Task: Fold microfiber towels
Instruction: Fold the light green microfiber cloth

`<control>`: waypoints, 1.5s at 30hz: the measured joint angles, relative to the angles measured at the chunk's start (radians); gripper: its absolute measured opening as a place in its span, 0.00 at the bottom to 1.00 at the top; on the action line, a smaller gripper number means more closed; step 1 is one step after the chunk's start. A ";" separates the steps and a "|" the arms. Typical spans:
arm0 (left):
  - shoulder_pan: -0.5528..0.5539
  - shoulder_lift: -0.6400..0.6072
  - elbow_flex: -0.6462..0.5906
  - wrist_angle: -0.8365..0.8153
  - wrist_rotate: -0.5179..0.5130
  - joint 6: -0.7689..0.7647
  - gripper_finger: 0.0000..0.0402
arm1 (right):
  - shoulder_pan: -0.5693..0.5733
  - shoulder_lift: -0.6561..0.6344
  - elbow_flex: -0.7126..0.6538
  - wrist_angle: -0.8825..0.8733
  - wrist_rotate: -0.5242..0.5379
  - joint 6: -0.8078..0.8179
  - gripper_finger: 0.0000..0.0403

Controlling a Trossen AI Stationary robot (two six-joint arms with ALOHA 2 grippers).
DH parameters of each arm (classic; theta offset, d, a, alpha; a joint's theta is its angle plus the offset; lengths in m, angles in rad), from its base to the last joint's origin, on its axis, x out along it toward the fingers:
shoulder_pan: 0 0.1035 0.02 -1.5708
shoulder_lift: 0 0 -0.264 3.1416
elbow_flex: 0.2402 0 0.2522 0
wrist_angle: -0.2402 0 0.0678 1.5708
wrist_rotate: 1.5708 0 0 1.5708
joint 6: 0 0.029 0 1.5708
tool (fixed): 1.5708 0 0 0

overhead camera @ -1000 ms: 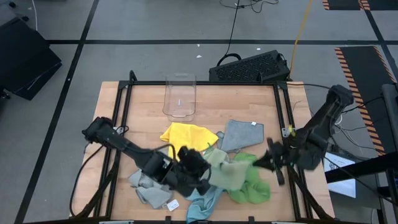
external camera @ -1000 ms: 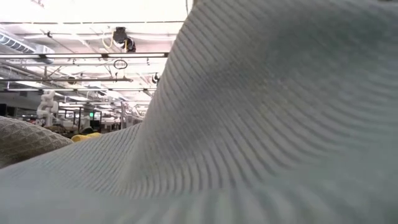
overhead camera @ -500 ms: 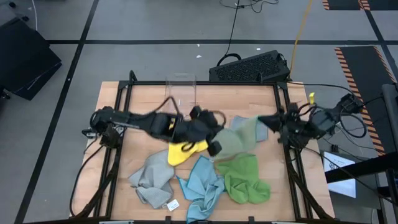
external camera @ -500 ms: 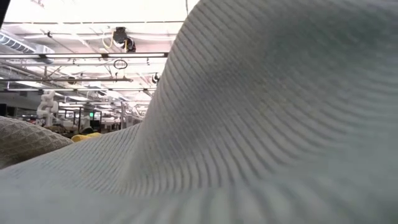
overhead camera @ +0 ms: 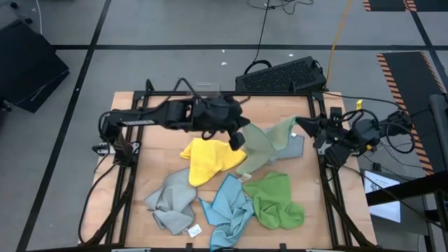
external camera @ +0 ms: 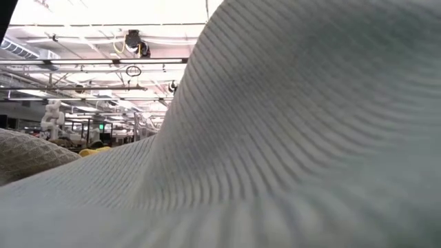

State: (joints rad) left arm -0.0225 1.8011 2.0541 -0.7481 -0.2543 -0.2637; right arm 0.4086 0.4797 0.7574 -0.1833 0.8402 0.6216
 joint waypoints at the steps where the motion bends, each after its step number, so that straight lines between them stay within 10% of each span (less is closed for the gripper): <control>1: 0.004 -0.006 0.000 -0.005 0.000 -0.001 0.01 | -0.006 0.000 0.000 0.000 0.000 0.000 0.00; 11: -0.034 -0.045 0.000 -0.003 -0.035 -0.196 0.01 | -0.039 -0.040 0.000 0.173 -0.015 -0.092 0.00; 27: -0.214 -0.041 0.000 -0.010 -0.249 -0.341 0.01 | -0.038 -0.076 0.000 0.096 -0.404 0.081 0.00; 45: -0.135 -0.049 -0.001 -0.028 -0.349 -0.224 0.02 | -0.039 0.084 0.338 -0.120 -0.200 0.002 0.00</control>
State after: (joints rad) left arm -0.1579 1.7522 2.0533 -0.7756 -0.6037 -0.4881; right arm 0.3696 0.5636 1.0950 -0.3033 0.6401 0.6239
